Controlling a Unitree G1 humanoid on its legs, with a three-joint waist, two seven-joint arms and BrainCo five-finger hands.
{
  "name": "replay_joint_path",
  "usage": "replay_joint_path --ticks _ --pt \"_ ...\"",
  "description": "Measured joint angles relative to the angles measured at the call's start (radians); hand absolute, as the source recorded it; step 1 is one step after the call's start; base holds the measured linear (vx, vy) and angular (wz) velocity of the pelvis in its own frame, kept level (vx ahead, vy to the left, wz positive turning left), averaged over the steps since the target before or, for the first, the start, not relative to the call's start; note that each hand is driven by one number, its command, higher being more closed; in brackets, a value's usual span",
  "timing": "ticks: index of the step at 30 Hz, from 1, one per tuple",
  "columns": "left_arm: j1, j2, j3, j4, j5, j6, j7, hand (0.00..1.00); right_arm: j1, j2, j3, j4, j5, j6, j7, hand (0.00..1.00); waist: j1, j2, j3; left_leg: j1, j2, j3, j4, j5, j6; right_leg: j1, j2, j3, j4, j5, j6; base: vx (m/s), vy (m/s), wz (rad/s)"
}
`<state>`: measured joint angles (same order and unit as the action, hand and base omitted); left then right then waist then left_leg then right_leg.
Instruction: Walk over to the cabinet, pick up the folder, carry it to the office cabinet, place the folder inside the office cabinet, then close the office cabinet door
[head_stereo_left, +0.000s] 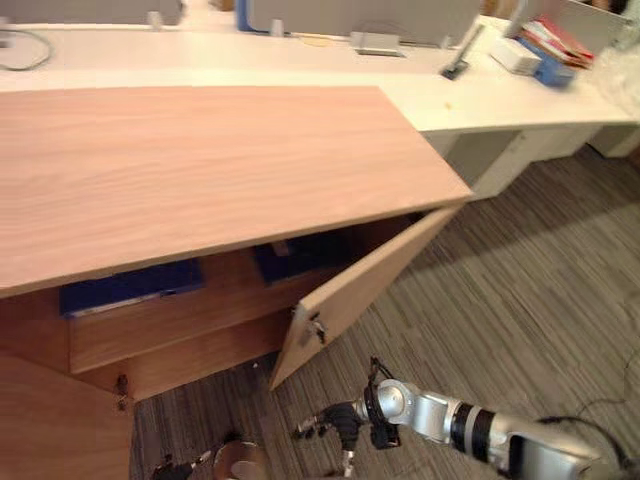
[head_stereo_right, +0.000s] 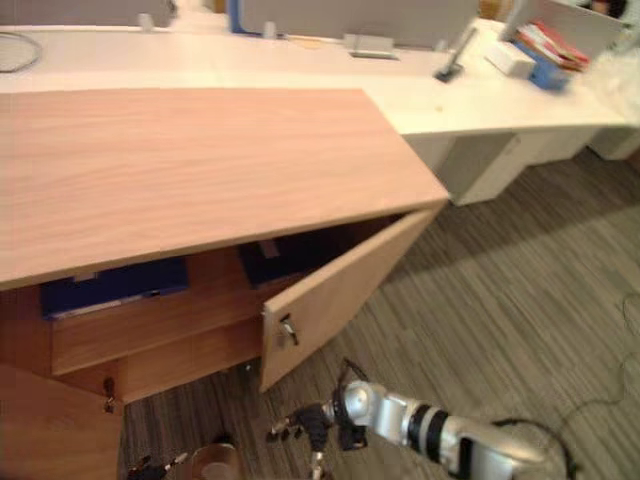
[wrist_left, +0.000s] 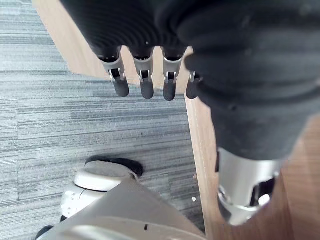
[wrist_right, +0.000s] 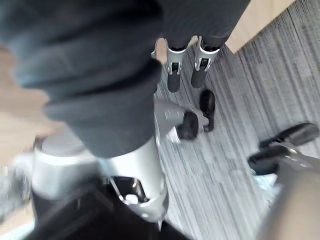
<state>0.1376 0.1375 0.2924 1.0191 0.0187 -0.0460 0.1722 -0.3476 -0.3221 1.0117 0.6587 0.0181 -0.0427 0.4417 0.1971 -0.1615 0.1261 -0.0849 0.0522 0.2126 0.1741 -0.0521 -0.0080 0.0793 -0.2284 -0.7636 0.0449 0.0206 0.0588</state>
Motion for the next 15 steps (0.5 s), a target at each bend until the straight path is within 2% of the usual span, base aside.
replay_joint_path --ticks 1,3,5,6,7,8,9,10,11,13,14,15 --pt "-0.002 -0.006 -0.021 0.0 -0.013 -0.001 0.002 0.0 0.019 0.07 -0.123 0.144 -0.047 0.001 -0.059 0.0 -0.004 0.012 -0.004 0.0 -0.027 -0.022 -0.018 0.009 0.009 0.01 -0.02 -0.024 -0.005 0.013 0.019 0.12 0.287 0.66" --pt "-0.008 -0.007 -0.05 0.0 -0.025 -0.002 0.008 0.0 0.027 0.138 -0.276 0.322 -0.106 0.003 -0.128 0.0 -0.012 0.024 -0.005 0.0 -0.057 -0.059 -0.036 0.022 0.022 0.024 -0.043 -0.064 0.003 0.019 0.028 0.08 0.151 0.72" --pt "-0.018 -0.014 -0.088 0.0 -0.03 -0.002 0.008 0.0 0.067 0.164 -0.481 0.503 -0.252 0.026 -0.221 0.0 -0.035 0.066 0.003 0.002 -0.092 -0.148 -0.039 0.03 0.035 0.042 -0.102 -0.115 0.113 0.012 0.028 0.11 0.179 1.15" --pt "-0.017 -0.014 -0.103 -0.001 -0.028 -0.002 0.008 0.0 0.091 0.165 -0.548 0.525 -0.292 0.039 -0.244 0.0 -0.044 0.077 0.006 0.006 -0.101 -0.175 -0.041 0.032 0.038 0.042 -0.122 -0.098 0.163 -0.002 0.009 0.13 0.2 1.31" --pt "-0.016 -0.01 -0.134 -0.002 -0.027 -0.001 0.008 0.0 0.145 0.169 -0.673 0.538 -0.346 0.058 -0.283 0.0 -0.059 0.099 0.02 0.022 -0.11 -0.228 -0.048 0.037 0.046 0.022 -0.139 0.016 0.252 -0.055 -0.023 0.1 0.176 1.34" --pt "-0.016 -0.001 -0.163 -0.006 -0.027 -0.001 0.009 0.0 0.196 0.181 -0.761 0.539 -0.395 0.07 -0.318 0.0 -0.078 0.106 0.025 0.023 -0.115 -0.277 -0.049 0.041 0.051 -0.007 -0.106 0.236 0.276 -0.118 -0.001 0.08 0.144 1.09" --pt "-0.016 -0.001 -0.163 -0.006 -0.027 -0.001 0.009 0.0 0.197 0.181 -0.762 0.539 -0.396 0.071 -0.318 0.0 -0.078 0.106 0.025 0.023 -0.115 -0.278 -0.049 0.041 0.051 -0.008 -0.105 0.24 0.276 -0.12 0.001 0.03 0.073 1.08" --pt "-0.017 0.009 -0.189 -0.009 -0.028 -0.001 0.018 0.0 0.238 0.2 -0.857 0.544 -0.4 0.087 -0.367 0.0 -0.097 0.104 0.025 0.022 -0.128 -0.335 -0.054 0.048 0.049 -0.048 -0.043 0.501 0.262 -0.174 0.045 0.0 -0.016 0.91" --pt "-0.018 0.014 -0.198 -0.009 -0.027 -0.001 0.021 0.0 0.25 0.205 -0.886 0.541 -0.386 0.091 -0.388 0.0 -0.116 0.102 0.024 0.017 -0.139 -0.367 -0.054 0.053 0.041 -0.064 -0.011 0.643 0.241 -0.187 0.064 -0.01 -0.026 1.08" --pt "-0.026 0.016 -0.199 -0.008 -0.012 -0.002 0.027 0.0 0.261 0.21 -0.913 0.534 -0.344 0.091 -0.411 0.0 -0.134 0.09 0.019 0.017 -0.157 -0.399 -0.056 0.062 0.029 -0.067 0.0 0.731 0.213 -0.187 0.071 -0.03 -0.14 0.77" --pt "-0.027 0.016 -0.198 -0.007 -0.005 -0.004 0.031 0.0 0.268 0.213 -0.915 0.535 -0.298 0.09 -0.421 0.0 -0.135 0.084 0.015 0.019 -0.17 -0.419 -0.053 0.063 0.02 -0.065 -0.002 0.736 0.182 -0.182 0.066 -0.03 -0.347 0.67" --pt "-0.02 0.012 -0.192 -0.005 0.004 -0.004 0.037 0.0 0.276 0.221 -0.948 0.535 -0.246 0.088 -0.428 0.0 -0.134 0.086 0.004 0.014 -0.159 -0.436 -0.059 0.07 0.0 -0.051 0.006 0.723 0.143 -0.201 0.08 -0.02 -0.336 0.38"
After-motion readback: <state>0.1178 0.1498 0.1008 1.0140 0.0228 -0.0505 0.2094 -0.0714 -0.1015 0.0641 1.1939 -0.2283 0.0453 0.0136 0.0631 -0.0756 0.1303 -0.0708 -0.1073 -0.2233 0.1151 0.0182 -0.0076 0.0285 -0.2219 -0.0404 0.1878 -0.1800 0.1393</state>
